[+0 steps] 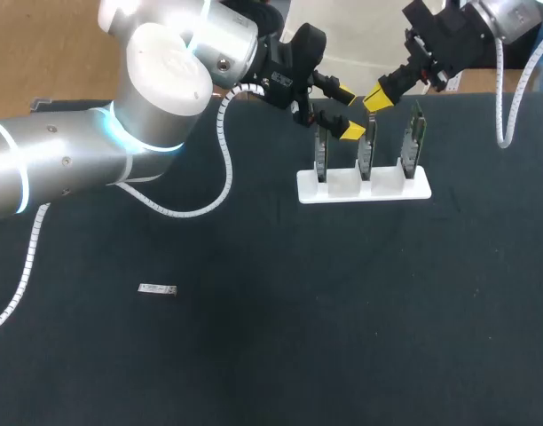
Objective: Pick up the optical module with the left hand, and insert it into the network port with the right hand.
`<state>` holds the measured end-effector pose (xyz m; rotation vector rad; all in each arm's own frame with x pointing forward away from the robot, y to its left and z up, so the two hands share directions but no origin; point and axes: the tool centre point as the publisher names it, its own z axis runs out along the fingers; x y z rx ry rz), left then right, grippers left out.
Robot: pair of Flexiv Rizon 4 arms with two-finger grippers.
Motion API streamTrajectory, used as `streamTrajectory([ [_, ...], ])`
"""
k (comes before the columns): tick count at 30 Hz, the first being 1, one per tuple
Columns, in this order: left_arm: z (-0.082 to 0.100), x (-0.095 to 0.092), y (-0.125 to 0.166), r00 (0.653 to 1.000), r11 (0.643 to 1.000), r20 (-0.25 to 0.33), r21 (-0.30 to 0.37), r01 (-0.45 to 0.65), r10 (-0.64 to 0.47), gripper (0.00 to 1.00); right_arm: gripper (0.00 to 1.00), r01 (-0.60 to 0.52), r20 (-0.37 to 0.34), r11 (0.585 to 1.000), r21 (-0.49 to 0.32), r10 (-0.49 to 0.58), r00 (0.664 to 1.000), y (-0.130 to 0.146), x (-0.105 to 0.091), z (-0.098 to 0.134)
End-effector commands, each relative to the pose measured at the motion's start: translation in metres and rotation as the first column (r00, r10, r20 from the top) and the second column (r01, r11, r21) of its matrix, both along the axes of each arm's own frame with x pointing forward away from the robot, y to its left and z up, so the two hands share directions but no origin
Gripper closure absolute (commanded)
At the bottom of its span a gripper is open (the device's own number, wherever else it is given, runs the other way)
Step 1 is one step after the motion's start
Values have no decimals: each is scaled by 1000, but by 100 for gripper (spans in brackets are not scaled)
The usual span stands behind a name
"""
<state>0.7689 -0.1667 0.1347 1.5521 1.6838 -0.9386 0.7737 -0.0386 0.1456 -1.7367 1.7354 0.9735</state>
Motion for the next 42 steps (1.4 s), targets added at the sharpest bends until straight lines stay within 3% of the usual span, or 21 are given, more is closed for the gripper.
streamTrajectory([
  [1,0,2,-1,1000,1000,-3,5,2,-2,0,100,6,-3,1000,3,-6,1000,-1,-2,-5],
  [20,0,2,-1,1000,1000,-3,5,2,-2,0,100,12,-34,1000,9,-11,999,-1,-9,-14],
  [35,0,2,-1,1000,1000,-3,5,2,-2,0,100,1,36,998,56,-3,999,-7,-11,16],
  [42,0,2,-1,1000,1000,-3,5,2,-2,0,100,-1,59,999,47,-1,998,-31,-7,26],
])
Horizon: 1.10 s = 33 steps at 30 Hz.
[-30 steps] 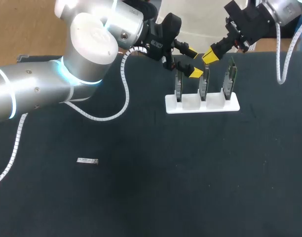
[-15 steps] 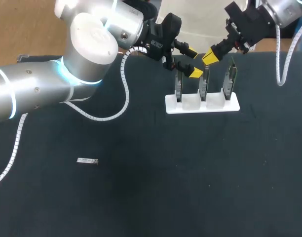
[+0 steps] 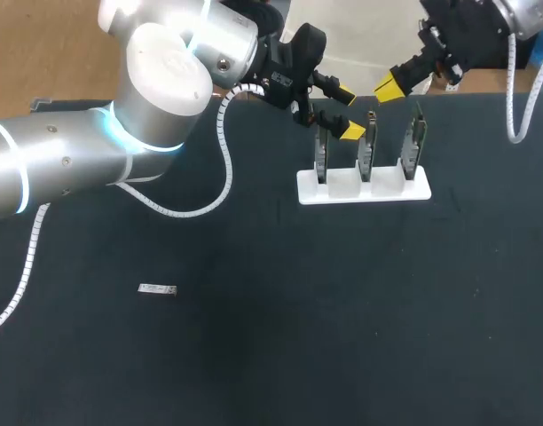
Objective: Pick up the optical module with the left hand, and insert it into the network port with the right hand.
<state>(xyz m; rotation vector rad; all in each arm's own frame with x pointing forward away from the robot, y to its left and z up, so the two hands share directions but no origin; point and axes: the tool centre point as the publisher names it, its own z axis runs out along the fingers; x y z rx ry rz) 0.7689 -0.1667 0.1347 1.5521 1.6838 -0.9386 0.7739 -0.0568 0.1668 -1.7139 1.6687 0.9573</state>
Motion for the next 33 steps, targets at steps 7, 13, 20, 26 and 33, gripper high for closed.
streamTrajectory([
  [7,0,2,-1,1000,1000,-3,5,2,-2,0,100,-22,-8,1000,-12,22,1000,-45,-2,5],
  [13,0,2,-1,1000,1000,-3,5,2,-2,0,100,-36,-8,999,-37,35,999,-66,-1,4],
  [20,0,2,-1,1000,1000,-3,5,2,-2,0,100,-53,-24,998,-43,52,998,-83,0,-2],
  [26,0,2,-1,1000,1000,-3,5,2,-2,0,100,-52,-37,998,-44,50,998,-90,-3,-9],
  [33,0,2,-1,1000,1000,-3,5,2,-2,0,100,-49,-39,998,-44,48,998,-92,-5,-11],
])
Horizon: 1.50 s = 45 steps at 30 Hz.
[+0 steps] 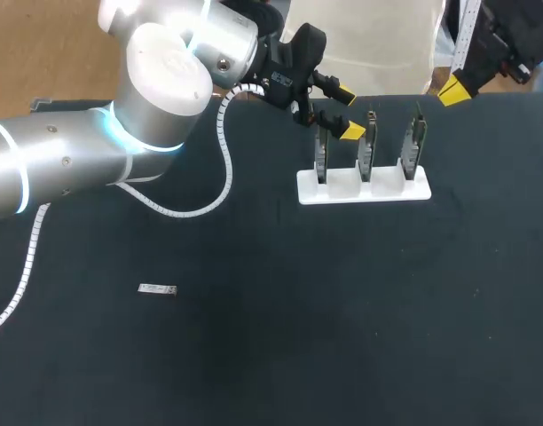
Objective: Pick up the optical module with the left hand, and insert it into the network port with the right hand.
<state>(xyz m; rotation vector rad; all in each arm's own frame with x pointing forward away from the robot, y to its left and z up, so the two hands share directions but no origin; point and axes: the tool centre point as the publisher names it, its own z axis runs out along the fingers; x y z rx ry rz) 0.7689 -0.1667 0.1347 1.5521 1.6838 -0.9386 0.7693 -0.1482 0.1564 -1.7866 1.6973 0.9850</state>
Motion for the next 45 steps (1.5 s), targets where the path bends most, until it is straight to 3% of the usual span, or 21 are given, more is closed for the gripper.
streamTrajectory([
  [1,0,2,-1,1000,1000,-3,5,2,-2,0,100,0,2,1000,6,0,1000,-1,0,0],
  [17,0,2,-1,1000,1000,-3,5,2,-2,0,100,-2,25,1000,-27,3,1000,0,-5,0],
  [18,0,2,-1,1000,1000,-3,5,2,-2,0,0,25,32,998,-50,-23,999,1,-5,0],
  [45,0,2,-1,1000,1000,-3,5,2,-2,0,0,25,32,998,-50,-23,999,1,-5,0],
])
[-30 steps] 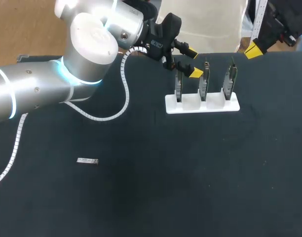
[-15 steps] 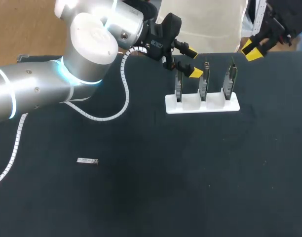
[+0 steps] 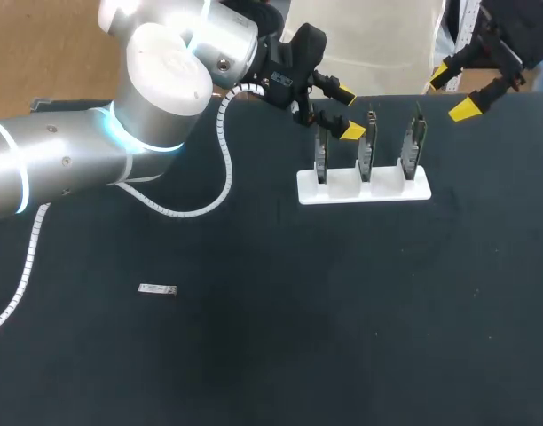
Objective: Pick up the optical module with the left hand, and insert it into the network port with the right hand.
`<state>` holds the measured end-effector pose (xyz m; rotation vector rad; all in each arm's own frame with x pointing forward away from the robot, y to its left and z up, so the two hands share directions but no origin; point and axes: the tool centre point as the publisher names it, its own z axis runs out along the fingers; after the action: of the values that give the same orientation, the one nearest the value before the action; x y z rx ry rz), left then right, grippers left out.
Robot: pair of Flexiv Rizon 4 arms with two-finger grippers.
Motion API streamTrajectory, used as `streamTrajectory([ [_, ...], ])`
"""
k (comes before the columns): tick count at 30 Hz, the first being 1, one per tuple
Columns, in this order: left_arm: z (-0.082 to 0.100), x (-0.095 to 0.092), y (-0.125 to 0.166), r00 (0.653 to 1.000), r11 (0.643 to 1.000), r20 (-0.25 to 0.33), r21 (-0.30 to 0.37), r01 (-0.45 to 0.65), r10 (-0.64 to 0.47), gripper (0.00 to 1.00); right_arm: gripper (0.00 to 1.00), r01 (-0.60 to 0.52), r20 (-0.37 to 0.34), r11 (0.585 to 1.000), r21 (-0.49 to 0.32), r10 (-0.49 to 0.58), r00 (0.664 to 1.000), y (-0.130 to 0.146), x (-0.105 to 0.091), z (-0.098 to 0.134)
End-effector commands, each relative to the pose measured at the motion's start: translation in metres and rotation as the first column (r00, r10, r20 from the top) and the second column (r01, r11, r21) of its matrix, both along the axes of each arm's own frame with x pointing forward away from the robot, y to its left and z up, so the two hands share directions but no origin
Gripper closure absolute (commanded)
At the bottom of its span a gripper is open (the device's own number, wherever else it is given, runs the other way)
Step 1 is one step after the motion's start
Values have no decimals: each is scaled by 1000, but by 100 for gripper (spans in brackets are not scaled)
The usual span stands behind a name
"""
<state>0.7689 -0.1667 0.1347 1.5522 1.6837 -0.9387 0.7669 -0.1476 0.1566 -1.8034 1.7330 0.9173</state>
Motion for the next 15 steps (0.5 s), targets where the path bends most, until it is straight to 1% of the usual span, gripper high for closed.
streamTrajectory([
  [1,0,2,-1,1000,1000,-3,5,2,-2,0,0,5,6,1000,-1,-5,1000,1,-3,0],
  [4,8,2,1,1000,1000,18,-2,5,-5,0,0,5,6,1000,-1,-5,1000,1,-3,0],
  [9,28,4,5,999,999,50,-36,-5,7,0,0,5,6,1000,-1,-5,1000,1,-3,0],
  [15,57,7,18,992,999,126,-44,-19,25,0,0,5,6,1000,-1,-5,1000,1,-3,0],
])
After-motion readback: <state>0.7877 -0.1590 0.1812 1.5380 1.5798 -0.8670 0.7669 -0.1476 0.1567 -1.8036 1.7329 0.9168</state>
